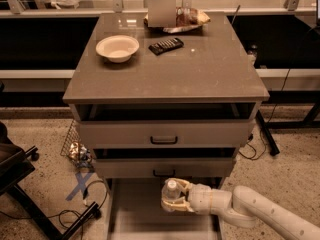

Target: Place blue plastic bottle into bottom drawer

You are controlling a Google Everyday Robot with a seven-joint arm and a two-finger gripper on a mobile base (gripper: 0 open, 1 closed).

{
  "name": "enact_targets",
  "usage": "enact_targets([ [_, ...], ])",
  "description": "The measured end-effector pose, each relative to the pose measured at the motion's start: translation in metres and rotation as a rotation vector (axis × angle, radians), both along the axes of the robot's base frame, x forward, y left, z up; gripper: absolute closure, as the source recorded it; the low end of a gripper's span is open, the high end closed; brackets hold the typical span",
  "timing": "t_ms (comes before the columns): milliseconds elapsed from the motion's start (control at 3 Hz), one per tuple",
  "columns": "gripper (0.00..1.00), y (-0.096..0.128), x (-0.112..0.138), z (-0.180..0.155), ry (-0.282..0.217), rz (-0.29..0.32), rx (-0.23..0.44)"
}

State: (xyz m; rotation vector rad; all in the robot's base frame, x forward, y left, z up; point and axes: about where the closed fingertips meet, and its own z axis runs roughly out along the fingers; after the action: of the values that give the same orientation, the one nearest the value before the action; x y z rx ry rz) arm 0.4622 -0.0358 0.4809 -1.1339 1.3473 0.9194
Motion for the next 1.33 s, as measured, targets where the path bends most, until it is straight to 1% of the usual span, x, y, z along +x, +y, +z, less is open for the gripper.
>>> enact_targets([
  [333, 1.00, 0.000, 0.000, 0.000, 0.000, 0.000, 0.000],
  [667, 1.00, 0.023, 0.008, -0.056, 0.033, 0.005, -0.002],
  [1000, 1.00, 0.049, 0.023, -0.110, 0.057, 0.024, -0.002],
  [1333, 1.00, 0.069, 0.035, -0.156, 0.078, 0.055, -0.003],
])
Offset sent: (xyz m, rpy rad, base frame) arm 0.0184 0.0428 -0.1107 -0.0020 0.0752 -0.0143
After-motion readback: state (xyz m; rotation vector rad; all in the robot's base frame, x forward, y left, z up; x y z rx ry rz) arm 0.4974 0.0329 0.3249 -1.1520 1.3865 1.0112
